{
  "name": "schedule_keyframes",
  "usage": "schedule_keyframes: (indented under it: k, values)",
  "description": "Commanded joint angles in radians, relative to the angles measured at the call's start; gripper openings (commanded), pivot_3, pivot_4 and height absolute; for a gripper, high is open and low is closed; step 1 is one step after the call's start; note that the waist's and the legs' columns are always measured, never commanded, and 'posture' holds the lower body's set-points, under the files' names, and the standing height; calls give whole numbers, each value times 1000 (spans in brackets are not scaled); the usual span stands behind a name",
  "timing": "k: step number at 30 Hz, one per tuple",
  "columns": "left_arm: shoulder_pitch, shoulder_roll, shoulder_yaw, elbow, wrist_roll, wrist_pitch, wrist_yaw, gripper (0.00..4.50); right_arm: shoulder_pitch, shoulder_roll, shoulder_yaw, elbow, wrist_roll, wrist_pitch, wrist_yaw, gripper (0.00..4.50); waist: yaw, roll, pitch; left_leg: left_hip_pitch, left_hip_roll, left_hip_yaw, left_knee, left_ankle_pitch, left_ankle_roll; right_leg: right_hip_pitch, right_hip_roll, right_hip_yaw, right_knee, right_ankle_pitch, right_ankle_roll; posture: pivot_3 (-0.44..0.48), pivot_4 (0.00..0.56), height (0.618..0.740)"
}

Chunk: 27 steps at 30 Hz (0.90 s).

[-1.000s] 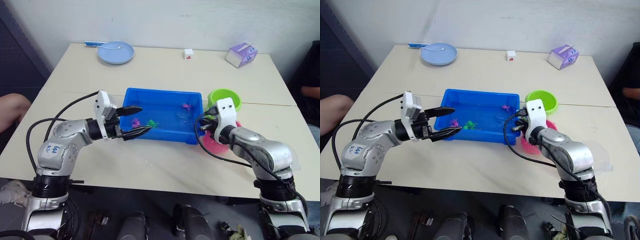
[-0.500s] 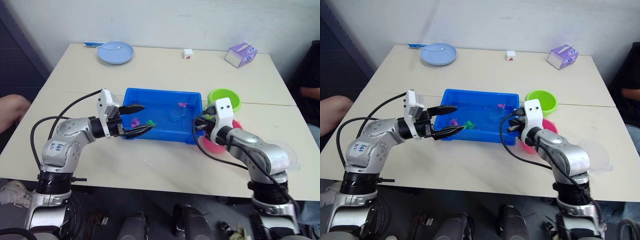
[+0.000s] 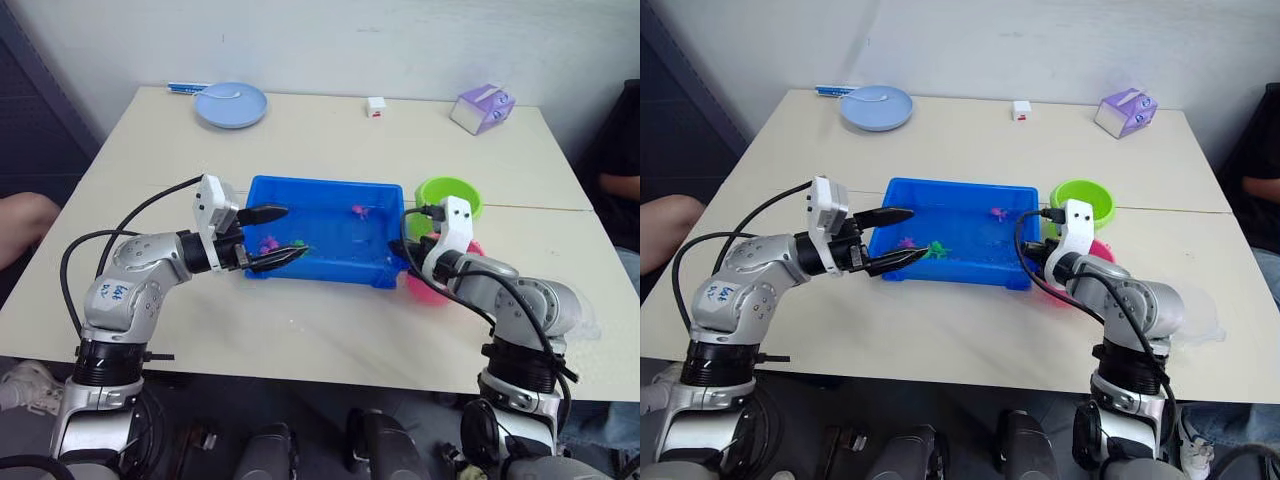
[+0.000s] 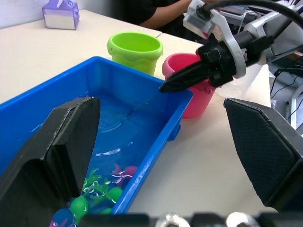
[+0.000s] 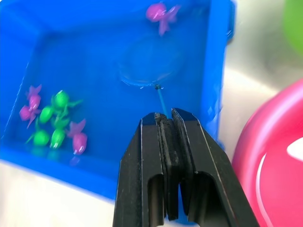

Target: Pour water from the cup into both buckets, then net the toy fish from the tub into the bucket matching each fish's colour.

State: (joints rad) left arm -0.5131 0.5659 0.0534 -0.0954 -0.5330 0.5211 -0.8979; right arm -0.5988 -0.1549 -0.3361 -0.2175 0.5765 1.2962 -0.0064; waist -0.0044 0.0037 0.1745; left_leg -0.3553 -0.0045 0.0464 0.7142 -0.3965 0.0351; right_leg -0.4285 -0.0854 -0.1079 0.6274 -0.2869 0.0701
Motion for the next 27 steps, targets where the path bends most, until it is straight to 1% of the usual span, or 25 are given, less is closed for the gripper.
schedule_keyframes:
  k: [1, 7, 10, 12, 17, 22, 25, 27]
  values:
    - [-7, 2, 16, -36, -1, -12, 10, 4500, -40, -4, 11, 32, -42, -81, -13, 774, -1, 0, 0, 0, 0, 0, 0, 0, 0, 0, 0, 0, 0, 0, 0, 0, 150, 740]
    - [-14, 8, 20, -39, -5, -8, 16, 4500, -54, -25, 60, 73, -75, -153, 25, 774, -4, 0, 0, 0, 0, 0, 0, 0, 0, 0, 0, 0, 0, 0, 0, 0, 150, 740]
    - [-16, 10, 20, -38, -5, -7, 16, 4500, -42, -66, 123, 35, -74, -178, 97, 774, -7, 0, 0, 0, 0, 0, 0, 0, 0, 0, 0, 1, 0, 0, 0, 0, 150, 740]
    - [-20, 9, 18, -31, -3, -9, 14, 4500, -13, -108, 177, -23, -71, -180, 150, 774, -10, 0, 0, 0, 0, 0, 0, 0, 0, 0, 0, 0, 0, 0, 0, 0, 150, 740]
    - [-33, 8, 18, 2, 5, -19, 10, 4500, 30, -155, 237, -78, -80, -200, 210, 774, -9, 0, 0, 0, 0, 0, -1, 0, -1, 0, 0, 0, 0, 0, 0, 0, 150, 740]
    - [-45, 29, 32, 60, 20, -40, -12, 4500, 74, -210, 286, -117, -116, -276, 265, 774, -5, 0, 0, 0, 0, 0, -1, 0, -1, 0, 0, 0, 0, 0, 0, 0, 150, 740]
    - [-57, 38, 36, 75, 16, -39, -27, 4500, 126, -255, 294, -196, -121, -329, 309, 774, 4, 0, 0, 0, 0, 0, -1, 0, -1, 0, 0, 0, -1, 0, 0, 0, 150, 740]
    - [-70, 41, 28, 81, 6, -28, -49, 4500, 176, -295, 283, -279, -115, -359, 344, 774, 7, 0, 0, 0, 0, 0, -1, 0, -1, 0, 0, 0, -1, 0, 0, 0, 150, 740]
